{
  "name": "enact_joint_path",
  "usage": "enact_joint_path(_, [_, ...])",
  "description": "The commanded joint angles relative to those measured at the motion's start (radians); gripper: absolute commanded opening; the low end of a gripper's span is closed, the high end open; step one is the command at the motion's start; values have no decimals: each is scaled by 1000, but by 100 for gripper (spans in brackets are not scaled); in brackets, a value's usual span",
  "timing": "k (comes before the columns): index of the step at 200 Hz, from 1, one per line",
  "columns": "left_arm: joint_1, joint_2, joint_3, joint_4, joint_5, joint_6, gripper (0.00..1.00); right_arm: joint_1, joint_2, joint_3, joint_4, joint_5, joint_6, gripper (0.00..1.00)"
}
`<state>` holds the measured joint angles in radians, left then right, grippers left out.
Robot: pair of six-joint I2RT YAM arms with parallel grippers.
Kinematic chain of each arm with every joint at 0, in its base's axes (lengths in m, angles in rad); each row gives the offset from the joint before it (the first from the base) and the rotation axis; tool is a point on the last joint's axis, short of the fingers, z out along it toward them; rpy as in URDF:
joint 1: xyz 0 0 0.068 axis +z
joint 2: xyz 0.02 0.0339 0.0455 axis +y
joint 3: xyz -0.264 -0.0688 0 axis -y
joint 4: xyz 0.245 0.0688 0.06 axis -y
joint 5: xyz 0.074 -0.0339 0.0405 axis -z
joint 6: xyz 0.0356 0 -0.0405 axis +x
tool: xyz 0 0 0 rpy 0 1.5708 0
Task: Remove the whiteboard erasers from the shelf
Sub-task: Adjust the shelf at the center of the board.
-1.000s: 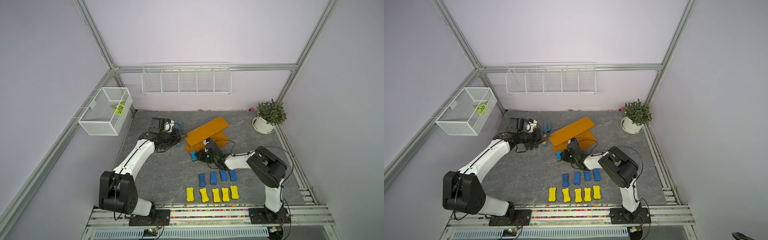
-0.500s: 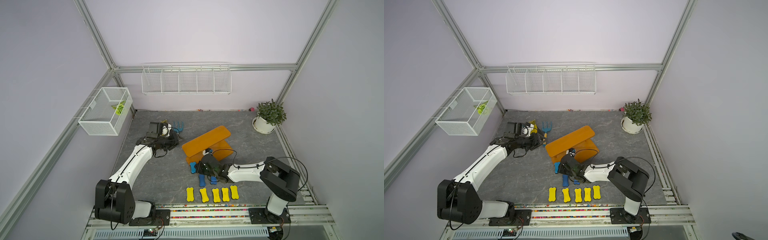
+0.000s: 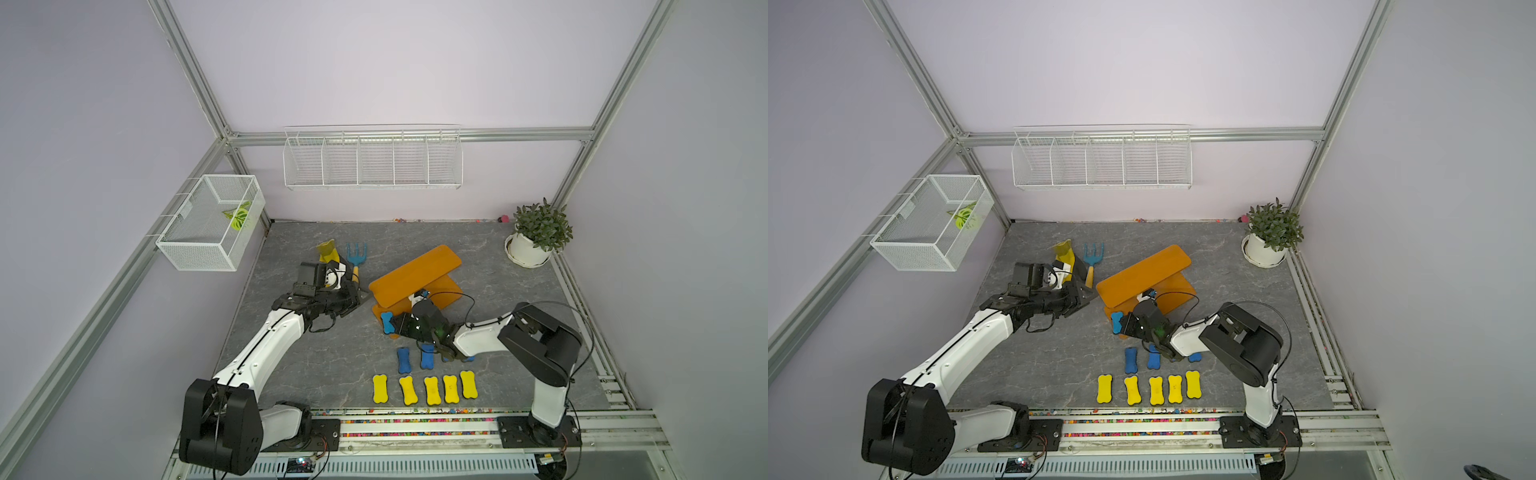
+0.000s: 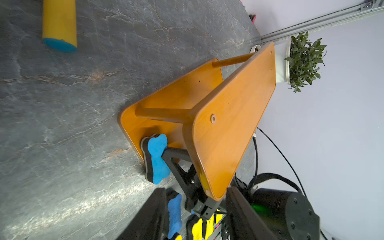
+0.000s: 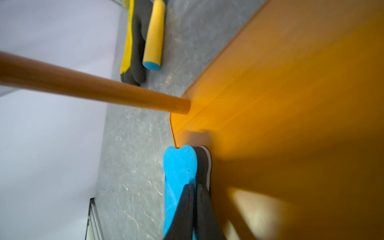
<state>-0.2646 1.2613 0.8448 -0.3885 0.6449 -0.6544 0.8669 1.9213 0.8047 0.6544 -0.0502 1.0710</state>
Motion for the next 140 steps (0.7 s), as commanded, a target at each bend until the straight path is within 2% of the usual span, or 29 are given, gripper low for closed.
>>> enact_joint_path(1, [-16, 17, 25, 43, 2, -10, 53, -31, 31, -39, 119, -33, -25, 0])
enact_joint_path(53, [-60, 110, 53, 88, -16, -24, 52, -55, 63, -91, 267, 2, 138, 4])
enact_joint_path(76, [-75, 141, 74, 99, -34, -32, 52, -62, 47, -90, 283, -9, 158, 3])
enact_joint_path(140, [-103, 209, 96, 112, -102, -31, 33, -78, -3, -135, 306, -46, 170, 0])
